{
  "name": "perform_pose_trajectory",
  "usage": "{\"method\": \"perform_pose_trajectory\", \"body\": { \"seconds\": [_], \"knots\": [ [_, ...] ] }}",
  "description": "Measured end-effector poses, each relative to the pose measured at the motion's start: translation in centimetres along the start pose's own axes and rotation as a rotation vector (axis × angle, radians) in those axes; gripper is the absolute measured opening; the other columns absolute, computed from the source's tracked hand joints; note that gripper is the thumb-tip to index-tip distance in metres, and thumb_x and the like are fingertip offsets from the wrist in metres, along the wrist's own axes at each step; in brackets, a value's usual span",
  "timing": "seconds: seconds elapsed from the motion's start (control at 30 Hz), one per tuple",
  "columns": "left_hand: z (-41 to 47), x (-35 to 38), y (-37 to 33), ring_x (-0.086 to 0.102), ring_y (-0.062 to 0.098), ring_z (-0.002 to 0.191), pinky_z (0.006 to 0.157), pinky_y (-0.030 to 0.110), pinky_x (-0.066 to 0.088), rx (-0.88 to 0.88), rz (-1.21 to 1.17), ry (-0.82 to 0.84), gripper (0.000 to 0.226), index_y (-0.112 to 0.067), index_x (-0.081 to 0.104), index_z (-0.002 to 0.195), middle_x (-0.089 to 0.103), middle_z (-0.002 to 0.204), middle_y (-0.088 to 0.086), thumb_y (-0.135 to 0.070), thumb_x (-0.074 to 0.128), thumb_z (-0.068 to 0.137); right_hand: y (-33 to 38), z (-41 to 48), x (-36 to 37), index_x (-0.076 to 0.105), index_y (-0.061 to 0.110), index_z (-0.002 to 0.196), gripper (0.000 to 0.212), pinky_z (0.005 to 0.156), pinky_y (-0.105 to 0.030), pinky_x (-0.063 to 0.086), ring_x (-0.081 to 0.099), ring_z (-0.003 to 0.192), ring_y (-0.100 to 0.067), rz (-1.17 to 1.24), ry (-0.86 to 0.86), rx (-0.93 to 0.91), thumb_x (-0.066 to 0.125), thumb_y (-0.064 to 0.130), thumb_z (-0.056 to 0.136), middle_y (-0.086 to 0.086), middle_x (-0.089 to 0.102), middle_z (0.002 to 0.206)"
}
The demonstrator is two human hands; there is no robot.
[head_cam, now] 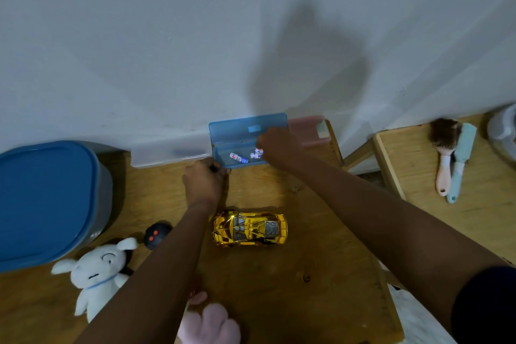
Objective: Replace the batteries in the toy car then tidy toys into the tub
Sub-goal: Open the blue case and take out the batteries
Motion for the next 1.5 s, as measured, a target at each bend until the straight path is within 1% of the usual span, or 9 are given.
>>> {"method": "perform_pose_trajectory", "body": {
  "seconds": [0.17,0.27,0.33,0.53,0.7,0.9,1.07,1.27,1.5],
  "knots": [
    [0.2,0.0,0.2,0.068,0.027,0.091,0.082,0.039,0.056,-0.013,-0.001,-0.005,0.011,-0.015,0.078,0.093,0.076,0.092,0.008,-0.023,0.079,0.085,-0.5,0.3,0.5,0.069,0.016,0.074,0.005,0.062,-0.027,0.039,0.063,0.078,-0.025,0.204,-0.027,0.117,0.069,0.013,0.078,-0.004,0.063,0.072],
    [0.1,0.0,0.3,0.068,0.025,0.093,0.083,0.041,0.058,-0.001,-0.01,-0.004,0.012,-0.014,0.077,0.095,0.076,0.094,0.007,-0.021,0.079,0.086,-0.4,0.1,0.9,0.037,0.024,0.051,0.048,0.05,-0.027,0.025,0.031,0.052,-0.009,0.381,-0.042,0.15,0.068,0.025,0.086,0.004,0.031,0.052],
    [0.1,0.0,0.3,0.068,0.025,0.093,0.082,0.043,0.058,0.003,-0.014,-0.005,0.013,-0.013,0.077,0.096,0.076,0.094,0.007,-0.021,0.078,0.086,-0.5,-0.1,0.7,0.029,0.023,0.049,0.054,0.049,-0.028,0.021,0.022,0.051,-0.01,0.441,-0.037,0.173,0.067,0.021,0.087,0.004,0.025,0.049],
    [0.0,0.0,0.1,0.07,0.025,0.093,0.081,0.04,0.06,0.05,0.016,-0.022,0.015,-0.011,0.076,0.1,0.077,0.098,0.009,-0.02,0.077,0.088,2.2,-0.1,-0.9,0.055,0.016,0.06,0.029,0.055,-0.029,0.028,0.053,0.062,-0.021,0.518,-0.139,0.177,0.067,0.021,0.086,0.003,0.046,0.057],
    [0.1,0.0,0.3,0.07,0.026,0.088,0.079,0.044,0.06,0.061,0.014,-0.03,0.012,-0.013,0.077,0.096,0.077,0.094,0.009,-0.019,0.078,0.086,5.4,-0.3,-1.1,0.067,0.002,0.098,0.013,0.066,-0.035,0.041,0.065,0.092,-0.032,0.136,-0.11,0.083,0.056,0.008,0.096,-0.015,0.067,0.098],
    [0.1,0.0,0.2,0.07,0.026,0.089,0.08,0.043,0.061,0.049,0.001,-0.026,0.012,-0.012,0.077,0.098,0.077,0.095,0.01,-0.018,0.076,0.088,5.4,0.3,-1.1,0.062,0.004,0.088,0.013,0.065,-0.033,0.042,0.065,0.087,-0.03,0.092,-0.064,0.071,0.052,-0.002,0.093,-0.013,0.064,0.089],
    [0.0,-0.1,0.0,0.07,0.027,0.09,0.079,0.043,0.061,0.051,0.006,-0.029,0.013,-0.011,0.077,0.099,0.077,0.095,0.011,-0.019,0.075,0.089,3.2,1.4,0.2,0.07,0.01,0.077,0.009,0.066,-0.036,0.046,0.063,0.076,-0.025,0.36,-0.034,0.083,0.069,0.014,0.085,-0.012,0.068,0.078],
    [-0.1,-0.2,-0.2,0.069,0.026,0.09,0.08,0.042,0.06,0.024,0.018,-0.031,0.013,-0.013,0.076,0.1,0.076,0.094,0.009,-0.022,0.071,0.092,-0.7,-2.1,-0.1,0.057,0.028,0.054,0.037,0.055,-0.015,0.032,0.046,0.053,0.002,1.042,-0.197,0.219,0.074,0.02,0.086,0.011,0.051,0.052],
    [0.1,0.0,-1.2,0.069,0.027,0.096,0.083,0.038,0.057,0.019,0.042,-0.035,0.019,-0.011,0.074,0.106,0.076,0.102,0.011,-0.02,0.074,0.09,-2.8,-6.6,2.5,0.075,0.009,0.082,0.018,0.052,-0.021,0.035,0.047,0.051,-0.005,0.838,0.033,0.278,0.071,0.026,0.088,-0.002,0.061,0.065]
  ]
}}
Point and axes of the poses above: each hand's wrist, its own z-axis towards the middle knuckle, its own x-axis out of the palm, y = z × x, the point moved 6 cm from there along z, towards the middle knuckle
